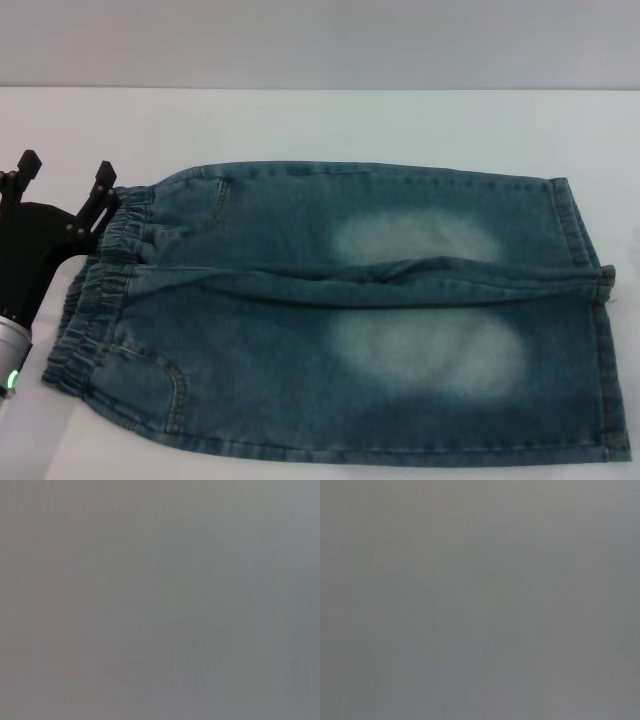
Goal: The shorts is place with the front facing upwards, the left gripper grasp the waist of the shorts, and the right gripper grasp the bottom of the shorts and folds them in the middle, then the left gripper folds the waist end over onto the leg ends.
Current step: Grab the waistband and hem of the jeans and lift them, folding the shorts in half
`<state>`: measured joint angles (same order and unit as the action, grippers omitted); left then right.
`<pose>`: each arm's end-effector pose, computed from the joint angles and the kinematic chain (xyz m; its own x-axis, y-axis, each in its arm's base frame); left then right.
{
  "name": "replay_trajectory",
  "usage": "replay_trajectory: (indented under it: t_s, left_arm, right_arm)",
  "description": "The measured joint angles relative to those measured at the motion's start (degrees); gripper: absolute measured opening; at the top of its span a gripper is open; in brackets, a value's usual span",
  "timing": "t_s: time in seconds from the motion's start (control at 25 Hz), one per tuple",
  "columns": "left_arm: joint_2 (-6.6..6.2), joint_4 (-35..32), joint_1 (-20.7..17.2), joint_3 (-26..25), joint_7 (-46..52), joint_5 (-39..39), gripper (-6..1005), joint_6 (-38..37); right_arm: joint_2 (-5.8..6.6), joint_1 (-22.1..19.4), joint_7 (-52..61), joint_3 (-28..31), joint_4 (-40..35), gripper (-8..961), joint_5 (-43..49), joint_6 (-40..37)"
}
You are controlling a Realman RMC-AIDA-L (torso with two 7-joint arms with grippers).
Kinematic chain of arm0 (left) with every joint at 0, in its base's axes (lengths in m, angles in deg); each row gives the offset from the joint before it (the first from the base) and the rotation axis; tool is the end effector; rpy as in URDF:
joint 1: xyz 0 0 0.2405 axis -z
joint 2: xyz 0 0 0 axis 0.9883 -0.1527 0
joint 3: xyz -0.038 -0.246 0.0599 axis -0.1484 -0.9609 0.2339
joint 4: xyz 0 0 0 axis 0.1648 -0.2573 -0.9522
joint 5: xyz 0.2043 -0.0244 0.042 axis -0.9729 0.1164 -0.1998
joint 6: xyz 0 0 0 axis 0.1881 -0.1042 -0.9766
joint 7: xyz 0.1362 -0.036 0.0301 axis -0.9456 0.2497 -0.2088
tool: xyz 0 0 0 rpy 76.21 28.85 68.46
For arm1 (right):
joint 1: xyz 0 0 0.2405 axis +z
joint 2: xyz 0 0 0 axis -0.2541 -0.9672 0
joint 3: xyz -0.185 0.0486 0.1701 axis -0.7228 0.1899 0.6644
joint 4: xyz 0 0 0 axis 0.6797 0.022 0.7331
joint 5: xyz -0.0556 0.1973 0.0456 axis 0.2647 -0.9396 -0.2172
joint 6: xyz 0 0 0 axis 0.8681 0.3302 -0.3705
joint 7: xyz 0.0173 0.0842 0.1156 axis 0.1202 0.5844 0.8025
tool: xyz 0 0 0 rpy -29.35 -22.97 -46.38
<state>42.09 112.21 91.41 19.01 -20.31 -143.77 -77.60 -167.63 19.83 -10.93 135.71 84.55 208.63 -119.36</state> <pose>-0.3236 0.2757 -0.0221 0.6981 -0.1071 0.7080 0.6793 -0.2135 -0.7021 0.3470 0.2504 -0.0019 0.6883 0.1373 -0.7123 -0.7225 0.0420 -0.6901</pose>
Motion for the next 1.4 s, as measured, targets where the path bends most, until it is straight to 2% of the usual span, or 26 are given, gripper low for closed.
replay_trajectory:
  t_s: [0.32, 0.4, 0.48, 0.6, 0.64, 0.68, 0.72, 0.8, 0.96, 1.0, 1.04, 1.08, 1.16, 1.2, 1.24, 1.32, 1.36, 1.4]
  left_arm:
    - [-0.05, 0.04, 0.09, 0.34, 0.74, -0.01, 855, 0.17]
    - [-0.58, 1.49, -0.16, 1.16, 3.07, -0.11, 854, 1.51]
    - [-1.76, 5.28, -1.2, 1.64, 5.03, -0.22, 853, 4.49]
    - [-3.63, 12.5, -3.96, 1.42, 4.67, -1.25, 851, 8.85]
    - [-3.63, 12.5, -3.96, 1.42, 4.67, -1.25, 851, 8.85]
    - [-4.22, 15.37, -4.86, 0.9, 4.48, -2.27, 850, 10.99]
    - [-5.39, 23.0, -7.15, -0.8, 4.25, -5.42, 850, 17.66]
    - [-6.15, 31.58, -9.25, -2.95, 4.24, -8.87, 849, 26.4]
    - [-6.77, 47.52, -11.87, -6.74, 2.37, -12.36, 847, 47.37]
    - [-6.85, 51.48, -12.23, -7.57, 1.32, -12.39, 846, 54.19]
    - [-6.89, 57.34, -12.23, -9.05, 0.05, -12.4, 846, 64.69]
    - [-6.87, 59.14, -12.2, -9.54, -0.3, -12.4, 845, 68.16]
    - [-6.33, 64.83, -11.77, -11.65, -1.87, -12.43, 844, 81.28]
    - [-5.72, 67.72, -11.53, -13.05, -3.3, -12.47, 843, 87.76]
    - [-4.58, 71.23, -11.14, -14.82, -5.58, -12.51, 843, 95.49]
    - [-2.93, 75.07, -10.46, -17.11, -9.19, -12.55, 842, 104.67]
    - [-1.64, 77.62, -9.81, -19.01, -11.96, -12.57, 841, 111.83]
    - [-1.64, 77.62, -9.81, -19.01, -11.96, -12.57, 841, 111.83]
  right_arm:
    - [0.02, 0.0, 0.83, -0.55, 0.14, 793, -0.27, 0.53]
    - [0.55, -0.56, 3.04, -0.57, 2.2, 793, 0.02, 2.75]
    - [1.86, -2.06, 4.29, -0.57, 6.59, 793, 0.7, 6.32]
    - [4.35, -5.7, 2.88, 0.95, 17.15, 792, 3.09, 13.23]
    - [5.06, -6.96, 2.13, 2.24, 21.53, 792, 4.56, 17.55]
    - [5.58, -7.98, 1.69, 3.62, 25.28, 792, 5.89, 21.86]
    - [6.03, -9.17, 1.24, 5.63, 30.22, 792, 7.7, 27.56]
    - [6.21, -10.8, 0.95, 9.38, 37.15, 792, 11.0, 37.89]
    - [4.68, -12.56, 0.87, 17.99, 51.72, 792, 16.08, 61.47]
    - [4.38, -12.46, 0.85, 19.47, 53.86, 792, 16.32, 66.41]
    - [3.98, -12.11, 0.81, 21.47, 56.74, 792, 16.46, 72.54]
    - [3.66, -11.47, 0.79, 23.46, 59.2, 792, 16.48, 79.07]
    - [3.13, -10.13, 0.58, 26.7, 63.39, 792, 16.5, 90.33]
    - [2.85, -9.61, 0.45, 28.09, 65.39, 792, 16.51, 95.12]
    - [2.54, -9.13, 0.29, 29.3, 67.37, 792, 16.52, 100.28]
    - [1.94, -8.35, 0.1, 31.66, 71.29, 792, 16.53, 109.17]
    - [1.72, -7.93, 0.08, 32.94, 73.2, 792, 16.53, 113.66]
    - [1.6, -7.62, 0.06, 34.0, 74.83, 793, 16.53, 117.32]
